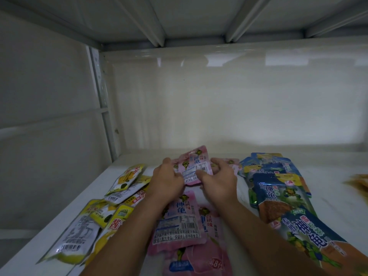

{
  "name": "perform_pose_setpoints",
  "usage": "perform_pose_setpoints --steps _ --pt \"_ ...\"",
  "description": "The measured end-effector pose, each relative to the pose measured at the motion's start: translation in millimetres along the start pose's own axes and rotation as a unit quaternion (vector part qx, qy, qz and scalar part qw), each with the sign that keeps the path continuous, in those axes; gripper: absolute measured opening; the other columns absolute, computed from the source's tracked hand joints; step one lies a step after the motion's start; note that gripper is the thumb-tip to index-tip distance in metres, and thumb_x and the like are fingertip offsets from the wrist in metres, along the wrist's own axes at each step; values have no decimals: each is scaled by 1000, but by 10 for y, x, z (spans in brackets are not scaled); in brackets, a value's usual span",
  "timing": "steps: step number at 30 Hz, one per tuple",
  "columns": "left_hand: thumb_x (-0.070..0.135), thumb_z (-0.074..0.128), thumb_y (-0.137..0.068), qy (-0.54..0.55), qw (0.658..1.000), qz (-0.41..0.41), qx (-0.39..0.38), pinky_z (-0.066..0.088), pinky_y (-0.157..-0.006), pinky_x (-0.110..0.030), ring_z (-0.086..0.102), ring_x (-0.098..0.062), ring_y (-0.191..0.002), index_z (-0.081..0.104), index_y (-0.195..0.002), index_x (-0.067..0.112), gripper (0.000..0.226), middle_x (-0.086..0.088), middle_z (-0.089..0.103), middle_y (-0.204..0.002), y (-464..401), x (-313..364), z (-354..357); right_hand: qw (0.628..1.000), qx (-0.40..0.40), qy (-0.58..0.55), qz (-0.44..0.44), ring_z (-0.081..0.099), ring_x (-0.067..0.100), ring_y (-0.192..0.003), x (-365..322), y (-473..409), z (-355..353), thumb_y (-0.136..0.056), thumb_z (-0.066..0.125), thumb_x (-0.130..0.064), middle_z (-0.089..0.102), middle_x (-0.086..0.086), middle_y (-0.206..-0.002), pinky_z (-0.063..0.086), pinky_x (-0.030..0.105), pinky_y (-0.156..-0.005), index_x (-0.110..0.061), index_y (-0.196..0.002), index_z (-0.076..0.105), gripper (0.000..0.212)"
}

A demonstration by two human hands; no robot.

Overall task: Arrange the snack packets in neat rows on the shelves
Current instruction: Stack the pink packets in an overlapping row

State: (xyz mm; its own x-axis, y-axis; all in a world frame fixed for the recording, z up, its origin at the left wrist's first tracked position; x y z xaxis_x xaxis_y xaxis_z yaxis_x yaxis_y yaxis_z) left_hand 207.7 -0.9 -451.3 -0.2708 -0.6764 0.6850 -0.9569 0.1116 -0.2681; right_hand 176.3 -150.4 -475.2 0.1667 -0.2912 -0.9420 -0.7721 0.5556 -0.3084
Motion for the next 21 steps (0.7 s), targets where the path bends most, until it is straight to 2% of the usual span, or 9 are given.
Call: perform_pose_setpoints --steps 2,3,6,8,10,12,16,21 --pt "16 58 -90 -59 998 24 -15 46 -67 -35 63 -29 -92 47 -121 8 34 -12 64 -101 34 25 -26 1000 -3 24 -6 68 19 -80 -4 5 -13 -87 82 -16 72 8 -97 54 27 -69 -12 -133 58 52" --pt "19 60 -90 -91 995 32 -20 44 -66 -36 62 -29 -92 48 -114 11 28 -11 63 -101 60 44 -47 999 3 32 -11 65 18 -79 -2 11 -12 -88 80 -14 71 10 -101 49 23 -64 -12 -129 57 48" --pt "39 63 -91 -201 977 45 -47 44 -69 -36 60 -29 -93 52 -98 18 24 -6 60 -98 103 54 -86 997 27 55 -36 57 22 -104 14 20 -4 -88 79 -12 61 11 -119 42 26 -83 -12 -121 55 41" --pt "48 59 -92 -247 965 57 -63 43 -70 -37 61 -30 -92 50 -85 20 31 -10 60 -97 110 31 -77 996 32 73 -41 45 19 -103 -5 39 -14 -87 79 -10 48 9 -119 30 22 -79 -11 -118 56 38" --pt "53 52 -96 -280 956 66 -62 39 -71 -38 61 -31 -97 47 -82 20 36 -12 61 -103 119 8 -53 995 34 82 -49 39 18 -98 -18 54 -33 -86 78 -6 42 10 -117 25 20 -72 -8 -115 58 36" --pt "57 44 -101 -314 945 80 -49 38 -76 -39 58 -31 -102 51 -88 20 40 -9 58 -105 128 -12 -23 994 38 74 -66 40 16 -97 -20 71 -42 -83 77 0 46 11 -115 26 19 -72 -9 -109 62 31" --pt "58 41 -104 -325 940 101 -30 39 -75 -38 59 -32 -101 54 -78 16 51 -9 51 -95 139 -41 17 992 17 73 -100 52 17 -94 -12 76 36 -79 67 6 61 15 -106 33 21 -72 -20 -88 63 29" --pt "53 40 -107 -302 948 96 -29 38 -70 -36 57 -28 -83 47 -68 19 53 -3 47 -78 150 -47 9 992 -25 77 -100 55 11 -87 -44 90 42 -83 61 6 61 10 -101 35 8 -69 -22 -82 64 28"
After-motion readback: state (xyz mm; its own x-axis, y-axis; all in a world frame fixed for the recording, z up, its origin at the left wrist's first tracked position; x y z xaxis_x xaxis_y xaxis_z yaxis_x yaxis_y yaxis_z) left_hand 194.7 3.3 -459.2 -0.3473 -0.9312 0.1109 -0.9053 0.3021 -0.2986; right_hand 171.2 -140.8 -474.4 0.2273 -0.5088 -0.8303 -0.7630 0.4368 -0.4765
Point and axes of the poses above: each hand's wrist, its own y-axis away from the middle knuckle, its own z-axis out of the palm, x = y × z, the point moved 1 cm from there along -y, towards the middle knuckle
